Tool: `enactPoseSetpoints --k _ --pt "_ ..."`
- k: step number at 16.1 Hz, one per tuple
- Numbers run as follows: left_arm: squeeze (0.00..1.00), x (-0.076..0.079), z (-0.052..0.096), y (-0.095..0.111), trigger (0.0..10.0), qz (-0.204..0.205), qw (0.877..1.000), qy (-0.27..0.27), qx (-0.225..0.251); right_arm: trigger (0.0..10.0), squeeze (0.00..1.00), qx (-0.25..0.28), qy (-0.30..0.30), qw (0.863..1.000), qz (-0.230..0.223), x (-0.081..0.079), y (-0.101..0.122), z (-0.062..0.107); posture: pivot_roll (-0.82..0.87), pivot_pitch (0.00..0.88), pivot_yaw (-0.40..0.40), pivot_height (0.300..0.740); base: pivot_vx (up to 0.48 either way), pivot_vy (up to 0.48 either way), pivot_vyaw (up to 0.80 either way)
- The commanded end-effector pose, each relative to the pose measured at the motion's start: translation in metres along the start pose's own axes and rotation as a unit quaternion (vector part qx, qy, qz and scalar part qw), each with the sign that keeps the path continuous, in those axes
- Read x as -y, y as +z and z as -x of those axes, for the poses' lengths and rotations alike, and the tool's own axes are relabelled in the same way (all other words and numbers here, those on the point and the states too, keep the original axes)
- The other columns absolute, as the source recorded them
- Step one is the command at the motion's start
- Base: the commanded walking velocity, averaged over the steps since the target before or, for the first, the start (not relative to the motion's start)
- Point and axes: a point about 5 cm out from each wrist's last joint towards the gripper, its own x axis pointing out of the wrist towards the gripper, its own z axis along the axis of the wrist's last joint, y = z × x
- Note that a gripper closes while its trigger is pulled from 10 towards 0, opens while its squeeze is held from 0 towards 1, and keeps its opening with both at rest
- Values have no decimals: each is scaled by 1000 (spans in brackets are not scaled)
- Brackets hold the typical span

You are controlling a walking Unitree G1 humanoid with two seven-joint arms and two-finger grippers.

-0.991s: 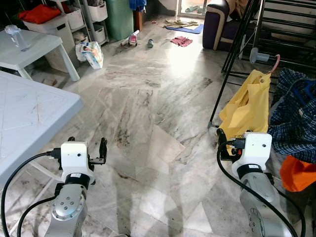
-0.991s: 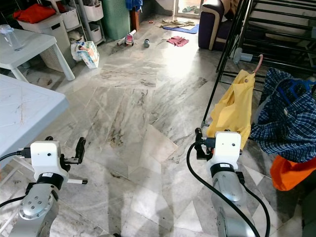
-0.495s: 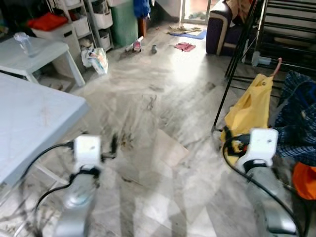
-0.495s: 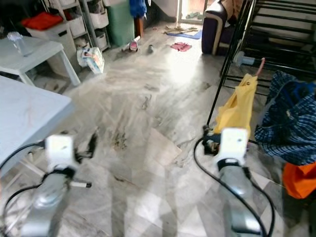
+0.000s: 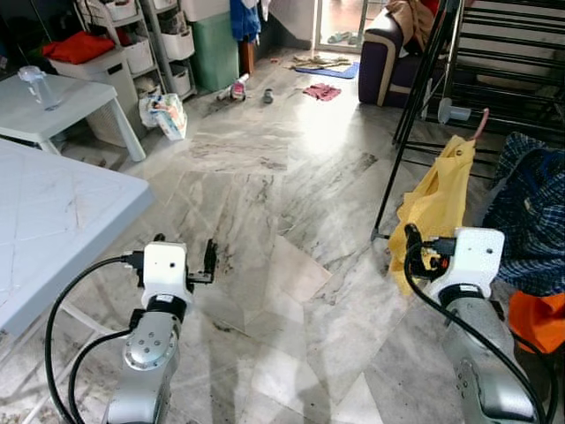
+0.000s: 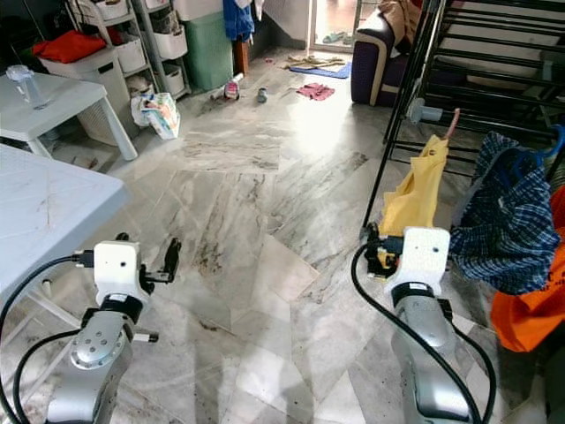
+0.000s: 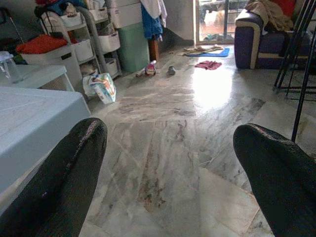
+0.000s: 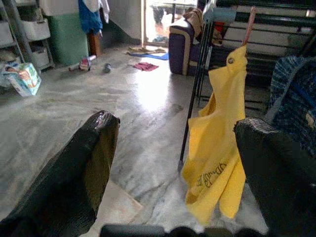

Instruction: Hang hanger

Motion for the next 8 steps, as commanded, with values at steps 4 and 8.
enactPoseSetpoints --k 4,8 --pt "0 -9 -1 0 10000 9 1000 -11 -3 10000 0 -9 -17 1000 1 -2 -6 13 -63 0 20 740 0 0 0" --pt "0 0 -9 5 10000 25 999 -42 1 10000 0 -31 -25 999 -15 2 -11 13 -65 14 31 740 0 0 -600"
